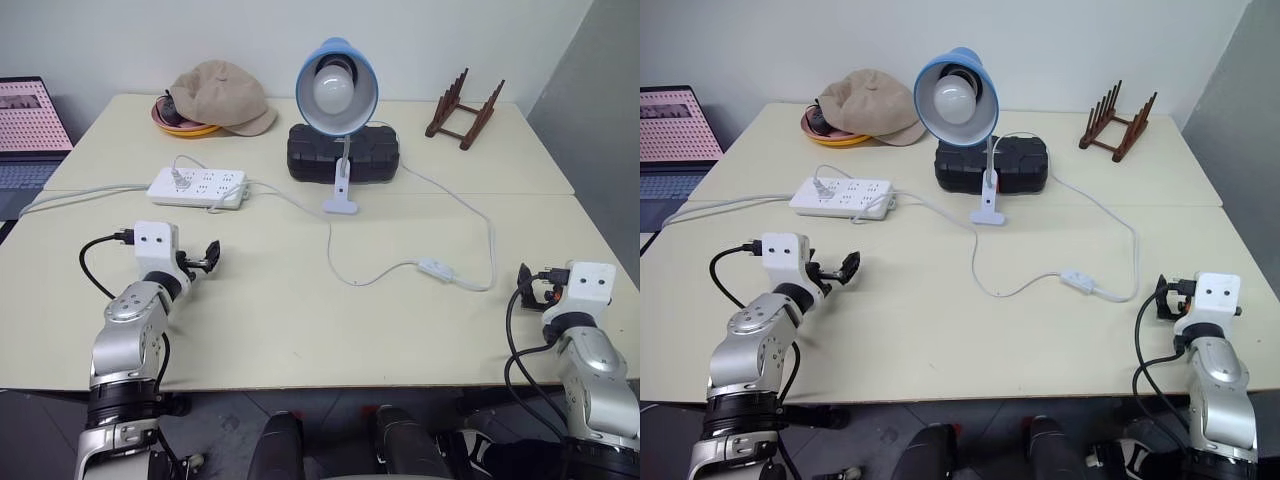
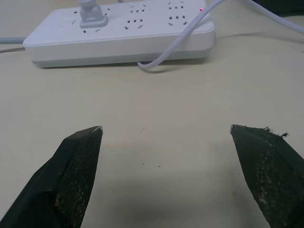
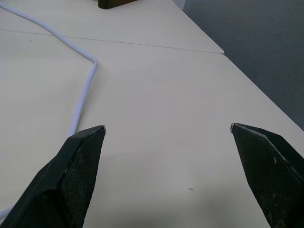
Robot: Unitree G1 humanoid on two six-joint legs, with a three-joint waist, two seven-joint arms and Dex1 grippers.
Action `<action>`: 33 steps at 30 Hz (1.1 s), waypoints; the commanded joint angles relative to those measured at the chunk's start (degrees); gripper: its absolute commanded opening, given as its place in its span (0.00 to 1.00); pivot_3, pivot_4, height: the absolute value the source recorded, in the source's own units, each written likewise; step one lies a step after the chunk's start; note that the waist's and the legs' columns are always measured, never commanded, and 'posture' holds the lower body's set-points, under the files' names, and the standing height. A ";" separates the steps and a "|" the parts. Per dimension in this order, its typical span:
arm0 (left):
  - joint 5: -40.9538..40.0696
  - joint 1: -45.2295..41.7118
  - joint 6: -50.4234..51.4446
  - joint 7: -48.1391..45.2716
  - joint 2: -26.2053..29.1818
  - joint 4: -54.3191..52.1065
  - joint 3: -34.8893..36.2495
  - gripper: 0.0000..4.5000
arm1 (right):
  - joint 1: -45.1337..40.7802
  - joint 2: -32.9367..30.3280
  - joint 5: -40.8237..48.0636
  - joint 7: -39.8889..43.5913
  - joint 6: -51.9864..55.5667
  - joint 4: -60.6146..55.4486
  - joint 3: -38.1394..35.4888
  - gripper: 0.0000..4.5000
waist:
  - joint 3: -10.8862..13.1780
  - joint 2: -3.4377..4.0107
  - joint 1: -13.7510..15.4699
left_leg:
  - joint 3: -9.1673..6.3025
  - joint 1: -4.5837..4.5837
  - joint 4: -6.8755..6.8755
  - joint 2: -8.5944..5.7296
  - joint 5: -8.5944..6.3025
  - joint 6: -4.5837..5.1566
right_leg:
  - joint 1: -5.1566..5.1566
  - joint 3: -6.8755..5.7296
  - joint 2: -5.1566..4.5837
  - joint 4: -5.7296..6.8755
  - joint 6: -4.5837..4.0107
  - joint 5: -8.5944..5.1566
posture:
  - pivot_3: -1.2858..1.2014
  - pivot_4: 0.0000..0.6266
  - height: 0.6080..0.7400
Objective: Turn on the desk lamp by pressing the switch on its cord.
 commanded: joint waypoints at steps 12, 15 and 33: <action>-10.54 -3.18 8.23 -27.95 12.39 -15.05 -8.95 1.00 | -3.91 -19.26 12.08 32.51 5.13 -0.06 4.83 0.98 | 0.03 0.02 -0.21 | 0.01 -0.01 -0.02 0.00 0.00 0.00 | 0.00 0.00 -0.01 -0.06 -0.01 -0.01 | 0.52 0.24 1.00; -10.67 -6.83 8.37 -34.65 14.67 -16.70 -14.10 1.00 | -6.05 -24.66 14.57 42.02 6.97 2.40 7.75 0.98 | 0.02 0.02 -0.01 | 0.01 -0.02 -0.02 -0.01 0.00 0.00 | 0.02 -0.01 -0.02 -0.11 -0.02 -0.01 | 0.52 0.24 1.00; -9.54 -20.97 6.20 -52.12 11.69 -15.42 -27.48 1.00 | -23.93 -25.98 12.21 58.23 9.42 19.62 23.04 0.98 | 0.09 0.02 -0.95 | -0.02 -0.13 -0.20 -0.01 -0.03 0.05 | -0.10 -0.06 0.03 -0.15 0.29 0.08 | 0.52 0.24 1.00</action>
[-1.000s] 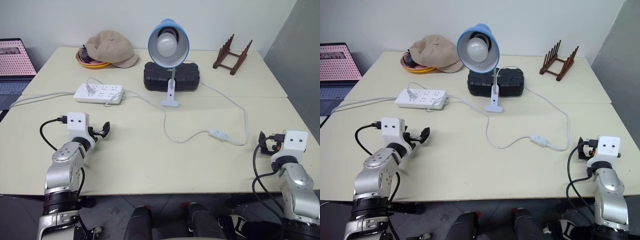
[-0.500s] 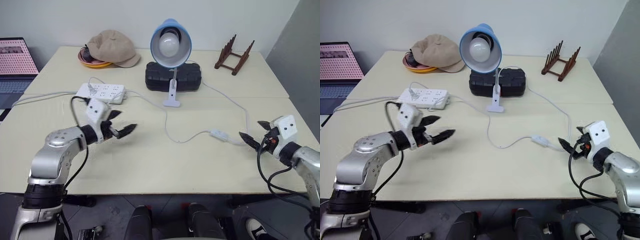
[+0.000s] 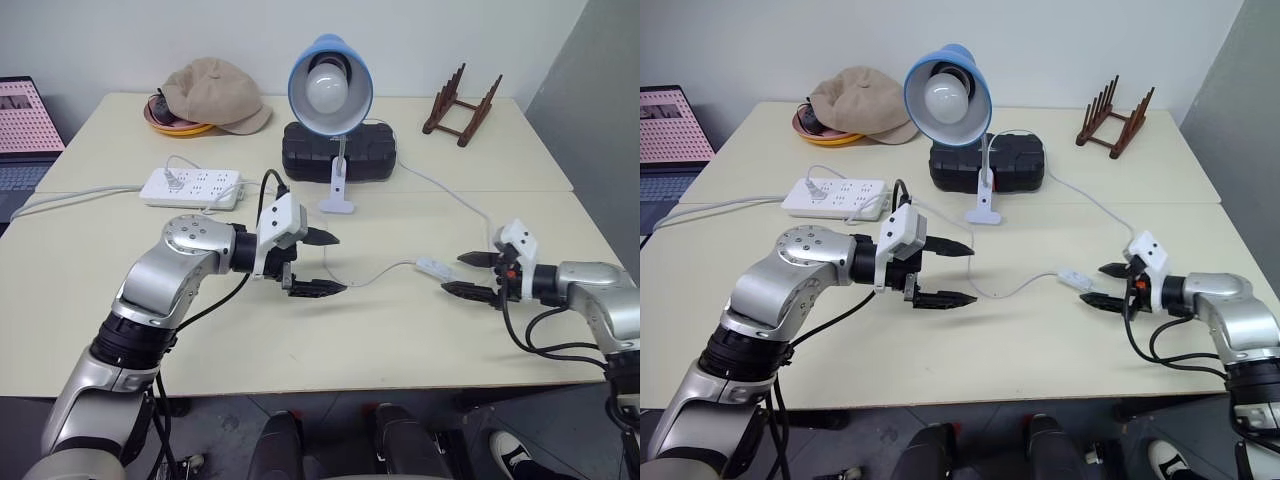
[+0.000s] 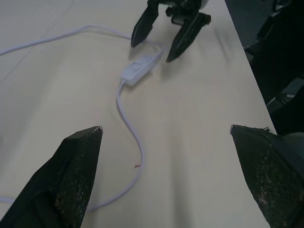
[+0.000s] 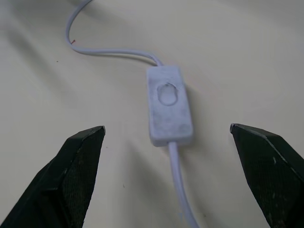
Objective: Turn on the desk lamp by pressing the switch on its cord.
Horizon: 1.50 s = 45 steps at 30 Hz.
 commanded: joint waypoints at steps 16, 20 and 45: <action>-1.91 0.17 2.34 0.99 -0.99 -3.06 2.02 1.00 | -4.73 3.29 -1.63 1.61 -1.29 4.84 -0.33 0.63 | 0.01 0.02 -0.24 | -0.02 0.01 0.18 0.00 0.00 0.00 | 0.01 0.01 0.01 0.15 0.02 0.02 | 0.52 0.24 1.00; -1.85 0.29 2.33 0.89 -0.65 -2.88 1.98 1.00 | -4.62 3.10 -1.84 2.56 -1.50 4.92 -0.19 0.41 | 0.01 0.02 -0.24 | -0.02 0.02 0.22 0.00 0.00 0.00 | 0.01 0.01 0.02 0.19 0.02 0.02 | 0.52 0.24 1.00; -42.69 8.04 36.99 50.57 -29.86 -4.86 26.91 1.00 | -2.46 15.99 -3.61 -19.72 -8.29 -24.83 -2.48 0.24 | 0.00 0.04 0.59 | -0.16 0.10 0.52 -0.06 0.01 -0.02 | 0.24 0.01 0.02 0.23 0.05 0.07 | 0.52 0.24 1.00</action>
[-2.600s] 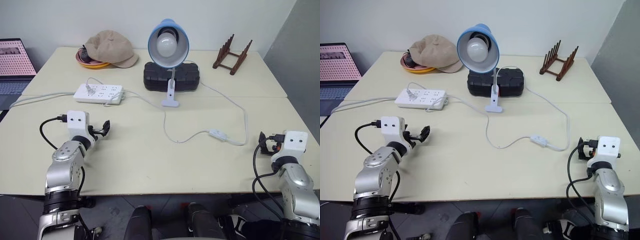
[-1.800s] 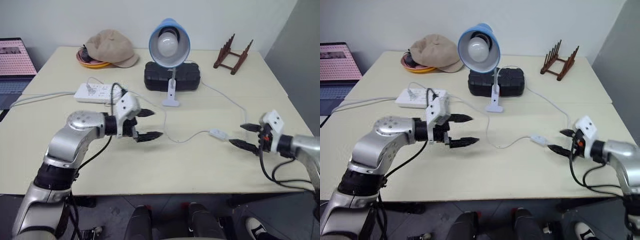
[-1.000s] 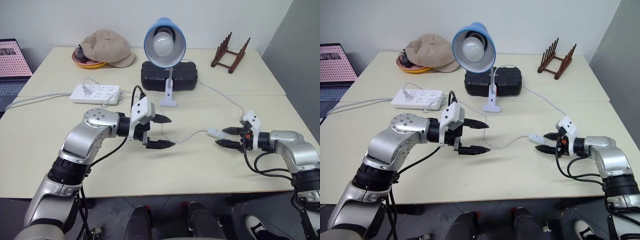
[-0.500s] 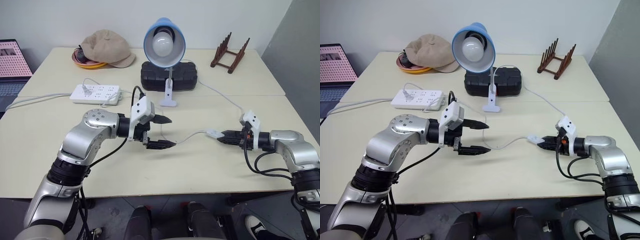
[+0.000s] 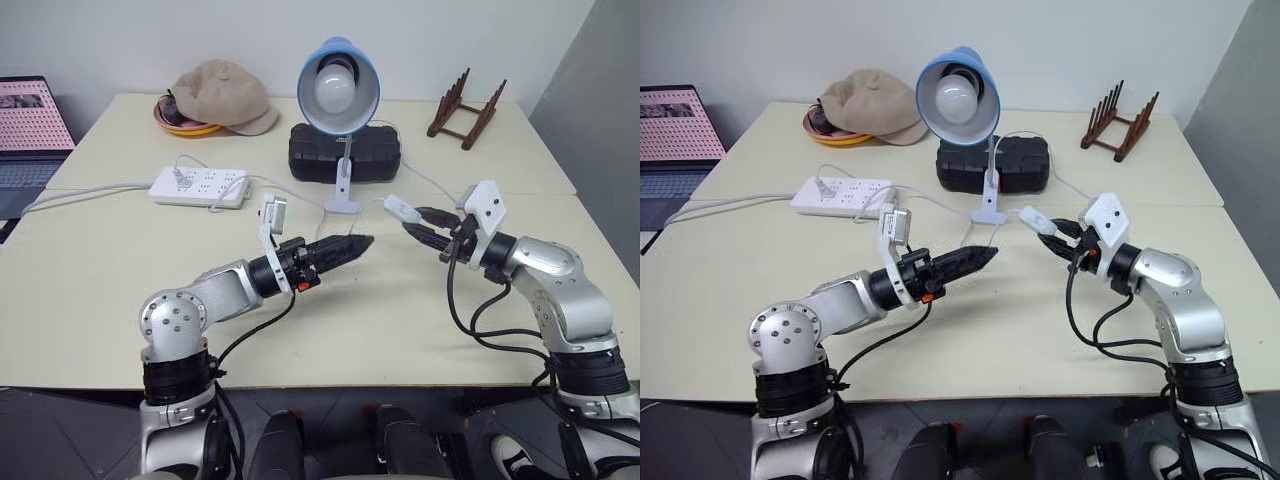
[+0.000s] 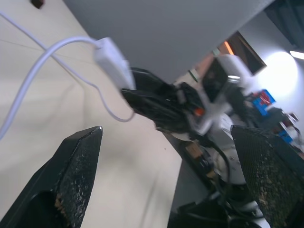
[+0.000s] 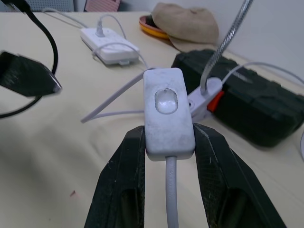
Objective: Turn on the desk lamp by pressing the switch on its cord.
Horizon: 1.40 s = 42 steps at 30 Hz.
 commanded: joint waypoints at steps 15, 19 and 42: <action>0.50 -8.48 -4.34 -4.75 -0.77 10.72 -3.16 1.00 | 2.53 -0.07 2.37 4.22 -4.80 -7.78 2.50 0.24 | 0.00 0.00 0.30 | 0.00 -0.02 -0.08 0.00 0.00 0.00 | -0.01 -0.03 0.01 -0.07 0.02 0.02 | 0.52 0.24 1.00; 0.25 -8.33 -3.96 -5.44 -0.40 10.73 -3.24 1.00 | 2.75 -0.23 2.21 3.91 -5.36 -8.10 2.48 0.24 | 0.00 0.00 0.33 | 0.00 -0.02 -0.07 0.00 0.00 0.00 | -0.01 -0.02 0.00 -0.07 0.01 0.01 | 0.52 0.24 1.00; -1.26 -8.68 -3.59 -5.43 -0.47 11.26 -2.54 0.11 | 3.33 -1.11 2.25 2.51 -6.66 -7.53 1.94 0.24 | 0.00 0.00 0.35 | 0.00 -0.03 -0.08 0.00 0.00 0.00 | -0.02 -0.02 0.00 -0.12 -0.10 -0.05 | 0.52 0.24 1.00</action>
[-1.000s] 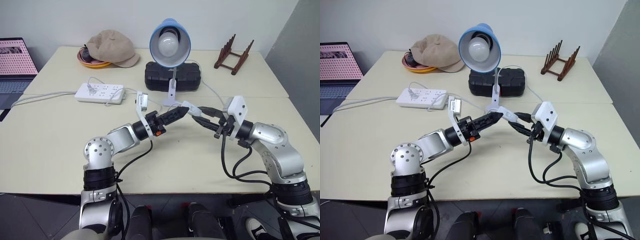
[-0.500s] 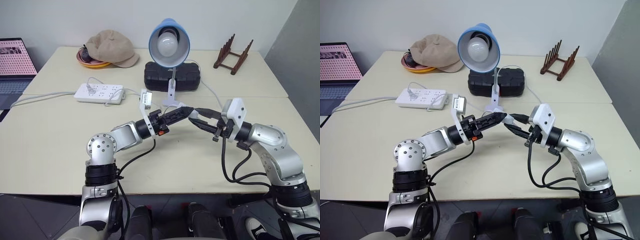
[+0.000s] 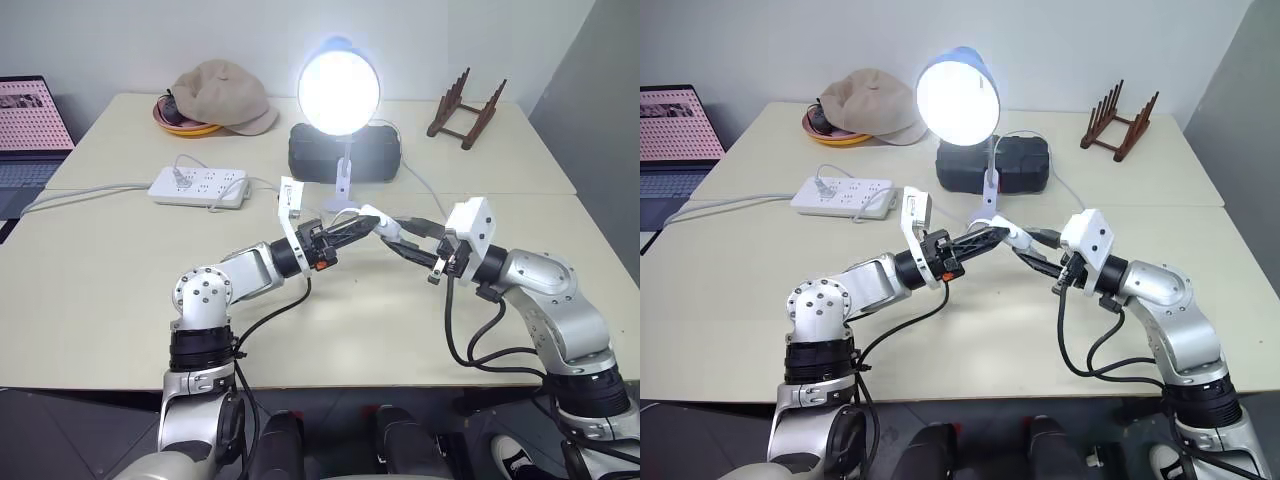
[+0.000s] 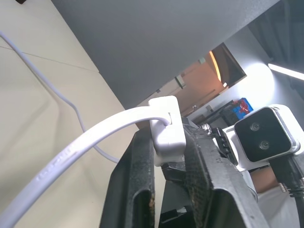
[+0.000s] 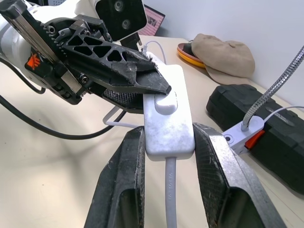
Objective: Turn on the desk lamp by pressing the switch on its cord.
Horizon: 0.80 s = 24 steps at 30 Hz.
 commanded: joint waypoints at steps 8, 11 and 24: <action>-0.02 0.01 -1.21 -1.69 0.25 -2.67 -1.47 0.27 | -1.69 0.08 -0.05 -0.27 -1.74 -0.35 -0.96 0.24 | 0.00 0.00 -0.01 | 0.00 0.00 -0.01 0.00 0.00 0.00 | 0.00 0.00 0.00 -0.03 -0.01 -0.01 | 0.52 0.24 1.00; -0.44 0.40 -0.60 -1.73 0.75 -3.10 -1.35 0.40 | -2.28 0.26 -0.02 -0.13 -1.75 0.80 -0.98 0.24 | 0.00 0.00 0.00 | 0.00 0.00 -0.02 0.00 0.00 0.00 | 0.00 0.00 0.00 -0.03 -0.03 -0.02 | 0.52 0.24 1.00; 5.66 9.51 -3.35 -10.28 24.85 -24.34 -2.38 0.95 | -8.30 -0.85 -7.08 1.88 -1.02 22.66 3.46 0.24 | 0.02 -0.02 -1.10 | 0.02 0.01 -0.13 0.03 0.00 0.00 | -0.06 0.01 0.00 -0.05 -0.17 -0.09 | 0.52 0.24 1.00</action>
